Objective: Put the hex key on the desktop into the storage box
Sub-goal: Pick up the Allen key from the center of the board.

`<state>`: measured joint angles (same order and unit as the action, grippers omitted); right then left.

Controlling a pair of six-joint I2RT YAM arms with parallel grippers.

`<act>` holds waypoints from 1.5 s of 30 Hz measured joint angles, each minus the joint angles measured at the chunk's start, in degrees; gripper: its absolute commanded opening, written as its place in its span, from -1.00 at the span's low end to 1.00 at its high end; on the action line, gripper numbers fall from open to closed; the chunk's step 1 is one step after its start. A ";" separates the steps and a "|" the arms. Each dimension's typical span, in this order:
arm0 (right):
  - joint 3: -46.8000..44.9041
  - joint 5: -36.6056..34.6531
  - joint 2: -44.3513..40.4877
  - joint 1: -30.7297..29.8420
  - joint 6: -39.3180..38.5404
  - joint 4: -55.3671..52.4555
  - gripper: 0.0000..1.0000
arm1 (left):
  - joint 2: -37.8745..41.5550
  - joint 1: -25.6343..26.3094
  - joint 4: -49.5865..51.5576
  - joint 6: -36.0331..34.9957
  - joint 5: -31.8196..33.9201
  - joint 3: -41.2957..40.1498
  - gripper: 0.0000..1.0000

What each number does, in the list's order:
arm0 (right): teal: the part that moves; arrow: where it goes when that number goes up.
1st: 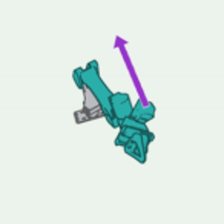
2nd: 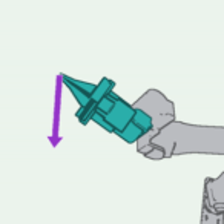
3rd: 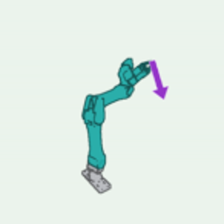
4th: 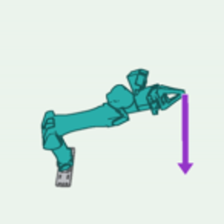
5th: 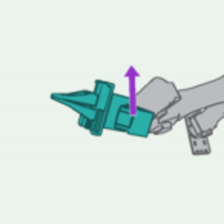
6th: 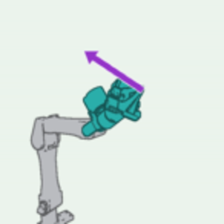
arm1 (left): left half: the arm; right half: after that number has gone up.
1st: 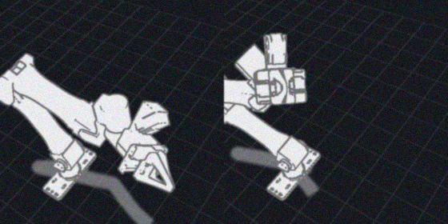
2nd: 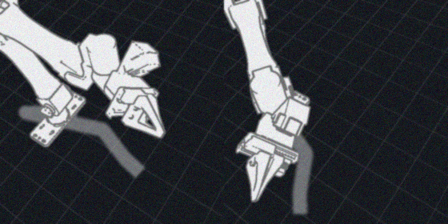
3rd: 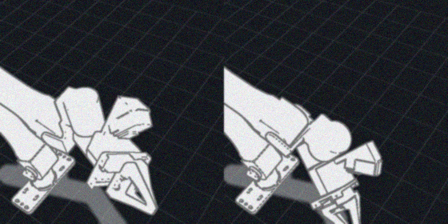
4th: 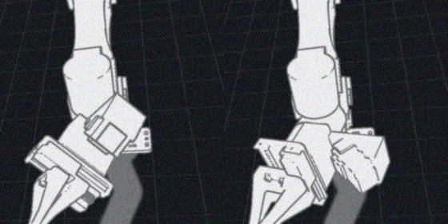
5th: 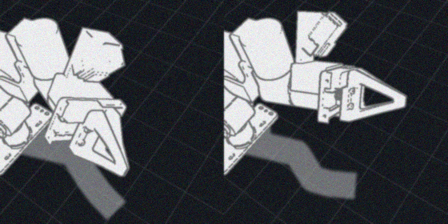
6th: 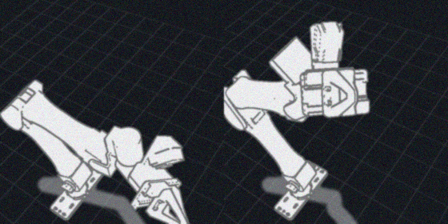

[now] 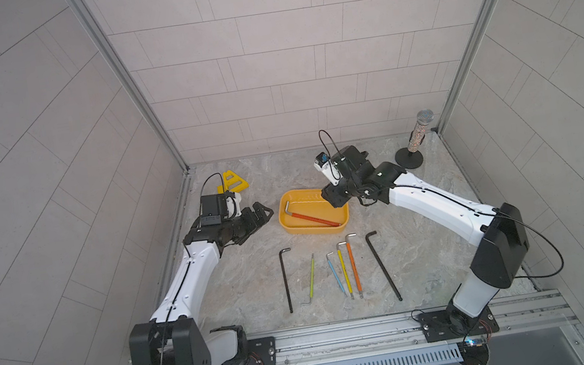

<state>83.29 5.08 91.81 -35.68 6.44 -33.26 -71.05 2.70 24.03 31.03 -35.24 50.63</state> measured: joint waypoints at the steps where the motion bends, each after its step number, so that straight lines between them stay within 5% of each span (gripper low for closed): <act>1: -2.97 0.02 -2.29 0.33 1.38 0.70 0.29 | 0.00 0.48 0.13 -0.13 0.28 0.00 0.95; 11: -21.33 -2.38 -22.69 1.64 10.49 1.31 0.44 | 0.00 3.08 1.36 -1.18 2.08 0.00 0.96; 20: -30.47 -5.29 -32.63 2.71 16.26 -3.93 0.42 | 0.04 3.45 1.68 -1.33 3.13 0.00 0.96; 45: -41.72 -4.74 -30.60 3.23 23.91 -8.00 0.27 | 2.51 3.61 0.74 0.15 2.97 -1.99 0.97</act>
<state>41.56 0.34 61.21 -32.45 30.35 -41.25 -68.53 6.31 24.77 31.18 -32.27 48.64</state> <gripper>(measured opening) 0.644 0.983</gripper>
